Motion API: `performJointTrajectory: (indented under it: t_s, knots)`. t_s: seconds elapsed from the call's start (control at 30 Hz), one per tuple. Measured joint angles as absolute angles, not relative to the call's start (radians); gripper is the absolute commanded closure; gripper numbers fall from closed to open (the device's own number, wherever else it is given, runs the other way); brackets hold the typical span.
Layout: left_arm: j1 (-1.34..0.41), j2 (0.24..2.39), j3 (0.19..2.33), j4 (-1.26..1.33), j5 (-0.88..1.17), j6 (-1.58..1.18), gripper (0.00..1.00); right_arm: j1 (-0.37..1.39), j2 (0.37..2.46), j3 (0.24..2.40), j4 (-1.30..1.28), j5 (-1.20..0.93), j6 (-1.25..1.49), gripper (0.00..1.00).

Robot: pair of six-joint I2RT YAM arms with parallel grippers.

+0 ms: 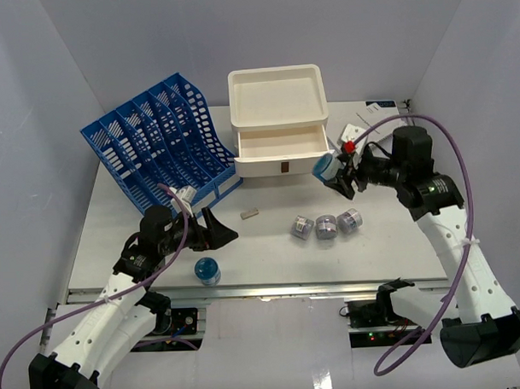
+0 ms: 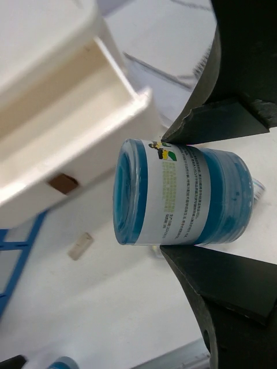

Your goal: Organize the desk

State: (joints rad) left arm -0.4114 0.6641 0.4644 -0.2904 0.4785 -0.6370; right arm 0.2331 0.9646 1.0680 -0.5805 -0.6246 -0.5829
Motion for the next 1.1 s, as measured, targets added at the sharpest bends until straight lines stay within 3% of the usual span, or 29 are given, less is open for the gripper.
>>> performJointTrajectory:
  t_s: [0.2, 0.47, 0.8, 1.1]
  knots:
    - [-0.411, 0.674, 0.465, -0.295, 0.463, -0.649, 0.02, 0.368, 1.116, 1.327, -0.532, -0.592, -0.612, 0.92]
    - [-0.411, 0.689, 0.477, -0.319, 0.44, -0.656, 0.02, 0.584, 1.367, 1.478, -0.501, -0.33, -0.724, 0.86]
    - [-0.411, 0.669, 0.513, -0.395, 0.401, -0.645, 0.02, 0.609, 1.509, 1.522, -0.497, -0.077, -0.881, 0.77]
    - [-0.411, 0.63, 0.514, -0.44, 0.396, -0.655, 0.02, 0.602, 1.54, 1.526, -0.506, 0.003, -0.949, 0.22]
